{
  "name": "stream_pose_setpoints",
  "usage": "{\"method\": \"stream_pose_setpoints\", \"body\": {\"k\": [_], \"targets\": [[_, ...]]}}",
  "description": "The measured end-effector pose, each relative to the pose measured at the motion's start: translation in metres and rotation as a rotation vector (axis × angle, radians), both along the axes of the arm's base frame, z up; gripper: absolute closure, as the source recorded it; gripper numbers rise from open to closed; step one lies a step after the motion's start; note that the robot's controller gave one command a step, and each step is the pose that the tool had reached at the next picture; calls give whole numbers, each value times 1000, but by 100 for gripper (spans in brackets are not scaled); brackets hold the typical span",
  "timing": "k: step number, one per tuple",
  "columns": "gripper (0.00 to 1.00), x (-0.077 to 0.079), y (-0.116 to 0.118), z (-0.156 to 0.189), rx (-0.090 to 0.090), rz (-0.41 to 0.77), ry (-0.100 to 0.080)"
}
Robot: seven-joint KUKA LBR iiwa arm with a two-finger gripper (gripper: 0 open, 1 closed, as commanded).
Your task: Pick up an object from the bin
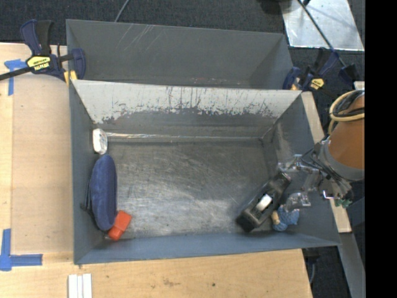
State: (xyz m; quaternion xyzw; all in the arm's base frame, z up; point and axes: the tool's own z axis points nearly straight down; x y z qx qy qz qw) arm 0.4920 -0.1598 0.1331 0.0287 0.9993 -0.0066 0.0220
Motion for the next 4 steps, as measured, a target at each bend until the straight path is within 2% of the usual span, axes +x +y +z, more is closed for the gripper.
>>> {"method": "stream_pose_setpoints", "body": {"k": [1, 2, 3, 4], "targets": [[0, 6, 4, -10, 4, 10, -1], [0, -5, 36, 6, 15, -152, 35], [0, 2, 31, -36, 5, -52, 37], [100, 2, 31, -37, 5, -49, 39]]}}
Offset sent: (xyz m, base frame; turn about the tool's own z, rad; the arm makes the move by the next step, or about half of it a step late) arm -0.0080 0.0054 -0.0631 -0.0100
